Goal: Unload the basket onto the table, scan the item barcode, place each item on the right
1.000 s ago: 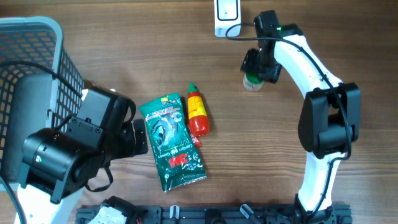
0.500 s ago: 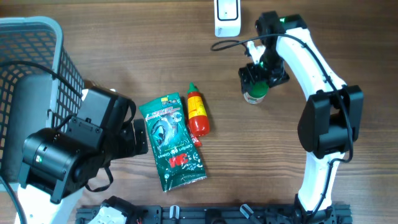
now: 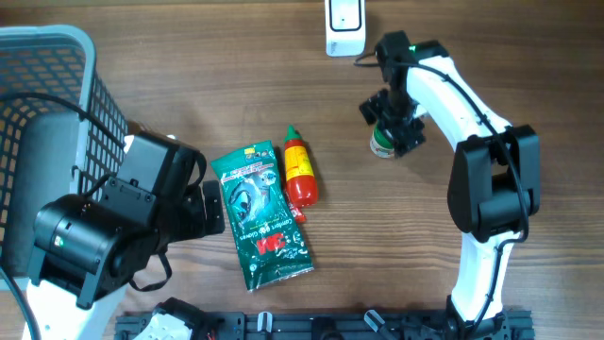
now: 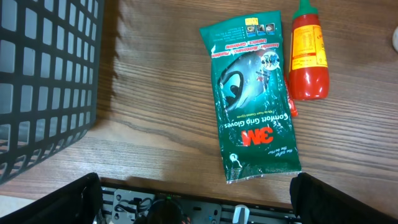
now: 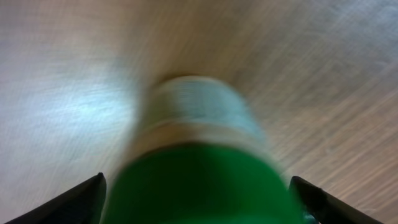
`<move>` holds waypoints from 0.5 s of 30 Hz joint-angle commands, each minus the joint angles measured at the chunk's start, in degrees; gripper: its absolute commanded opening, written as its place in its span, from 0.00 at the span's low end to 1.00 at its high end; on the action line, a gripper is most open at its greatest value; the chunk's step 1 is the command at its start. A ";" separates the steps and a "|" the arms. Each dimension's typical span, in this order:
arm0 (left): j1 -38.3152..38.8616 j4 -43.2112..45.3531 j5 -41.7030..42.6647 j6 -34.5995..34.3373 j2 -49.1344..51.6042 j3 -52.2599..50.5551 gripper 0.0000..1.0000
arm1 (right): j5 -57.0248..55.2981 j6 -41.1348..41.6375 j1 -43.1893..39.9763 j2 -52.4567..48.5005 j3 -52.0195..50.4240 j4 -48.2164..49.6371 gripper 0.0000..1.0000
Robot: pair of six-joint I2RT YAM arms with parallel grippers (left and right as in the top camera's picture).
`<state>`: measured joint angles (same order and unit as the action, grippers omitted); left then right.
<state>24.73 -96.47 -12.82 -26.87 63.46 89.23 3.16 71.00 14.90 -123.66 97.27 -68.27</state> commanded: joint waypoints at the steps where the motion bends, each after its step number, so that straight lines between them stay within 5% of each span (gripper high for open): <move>1: -0.22 -0.02 -0.72 -0.57 -0.13 0.42 1.00 | -0.96 -0.70 -0.11 0.52 -1.18 -0.13 0.68; 5: -0.22 -0.02 -0.72 -0.57 -0.13 0.42 1.00 | 4.61 -18.78 -0.15 1.64 -1.05 -0.11 0.63; 9: -0.22 -0.02 -0.72 -0.57 -0.13 0.42 1.00 | 13.99 -62.07 -0.13 2.05 0.28 -0.70 0.73; 11: -0.22 -0.02 -0.72 -0.57 -0.13 0.42 1.00 | 10.97 -63.93 -0.17 2.05 0.46 -1.40 0.84; 15: -0.22 -0.02 -0.72 -0.57 -0.13 0.42 1.00 | 10.67 -52.11 0.04 2.56 6.54 -4.96 0.91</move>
<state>24.73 -96.44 -12.82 -26.87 63.46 89.23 12.73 16.62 14.85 -123.33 98.48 -72.20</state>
